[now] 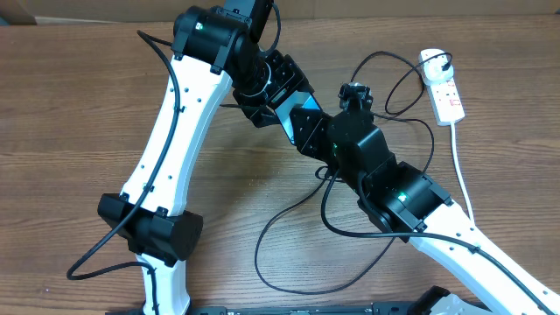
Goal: Plug charger to phone and switch on socket
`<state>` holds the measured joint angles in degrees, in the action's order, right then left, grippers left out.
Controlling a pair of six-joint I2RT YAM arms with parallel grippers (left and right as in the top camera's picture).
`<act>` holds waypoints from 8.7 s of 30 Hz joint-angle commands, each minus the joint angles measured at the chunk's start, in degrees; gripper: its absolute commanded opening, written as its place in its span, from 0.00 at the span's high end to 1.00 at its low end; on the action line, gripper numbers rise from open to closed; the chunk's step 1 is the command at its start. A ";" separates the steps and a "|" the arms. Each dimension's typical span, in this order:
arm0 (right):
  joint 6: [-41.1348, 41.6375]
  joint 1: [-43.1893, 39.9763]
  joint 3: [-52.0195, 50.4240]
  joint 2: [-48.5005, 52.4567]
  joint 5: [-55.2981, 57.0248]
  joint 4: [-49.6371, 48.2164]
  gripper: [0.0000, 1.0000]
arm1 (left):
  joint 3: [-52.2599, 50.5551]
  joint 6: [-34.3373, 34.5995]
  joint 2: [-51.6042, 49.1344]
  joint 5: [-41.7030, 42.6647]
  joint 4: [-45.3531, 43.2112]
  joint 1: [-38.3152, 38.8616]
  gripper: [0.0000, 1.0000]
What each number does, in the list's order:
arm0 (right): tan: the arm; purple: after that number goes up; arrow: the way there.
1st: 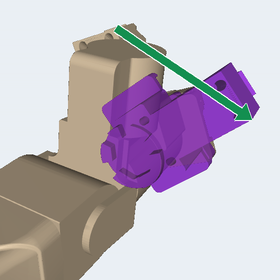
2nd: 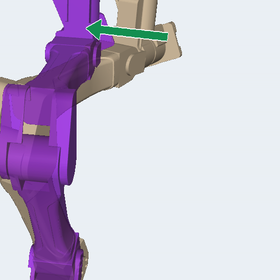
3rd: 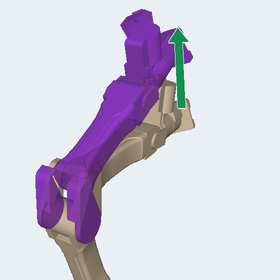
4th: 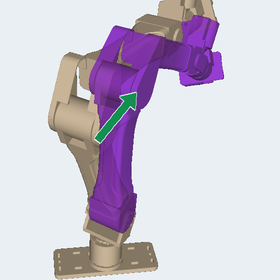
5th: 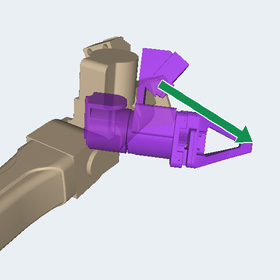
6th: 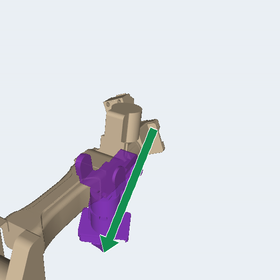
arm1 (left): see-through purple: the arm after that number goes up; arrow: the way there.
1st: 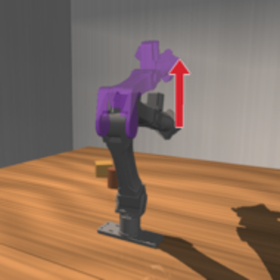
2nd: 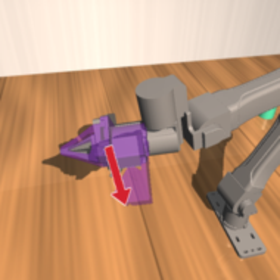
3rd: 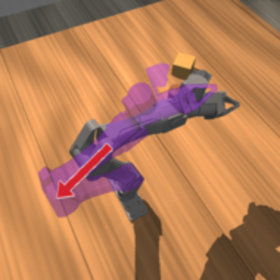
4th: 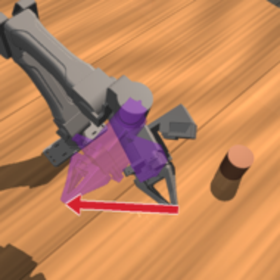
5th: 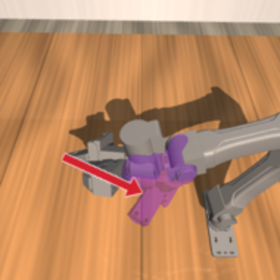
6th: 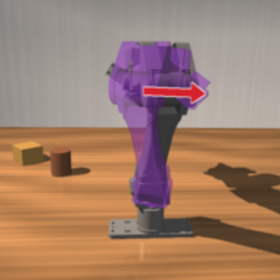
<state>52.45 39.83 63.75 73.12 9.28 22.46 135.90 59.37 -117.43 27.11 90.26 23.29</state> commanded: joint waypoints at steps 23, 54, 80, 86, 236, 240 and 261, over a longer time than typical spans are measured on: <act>0.09 0.15 2.03 -1.42 -0.94 -0.35 0.76 | 0.74 -1.97 1.18 -0.74 -0.61 0.37 0.32; 0.04 0.15 2.01 -1.31 -1.16 -1.22 0.83 | 0.74 -1.97 1.18 -0.52 -0.70 0.39 0.31; 0.09 0.15 2.01 -1.33 -0.48 -0.35 0.94 | 0.76 -4.24 1.55 -2.05 -1.38 -1.64 0.22; 0.07 0.15 2.01 -1.33 0.52 -0.33 0.96 | 0.76 -8.26 6.03 -2.10 -2.32 -6.29 0.22; 51.34 -3.52 1.95 -1.31 -28.06 -18.60 0.96 | -34.51 9.44 25.79 17.92 -33.59 -14.21 0.76; 52.87 -3.52 1.95 -1.25 -28.94 -18.88 0.95 | -34.51 9.97 25.79 17.92 -33.59 -14.21 0.78; 53.02 -2.45 1.95 -0.98 -30.16 -19.43 0.93 | -34.51 10.32 25.79 17.94 -33.79 -14.21 0.92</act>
<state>106.61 35.62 63.75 73.12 -15.66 3.62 101.60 69.60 -91.22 42.76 57.36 8.60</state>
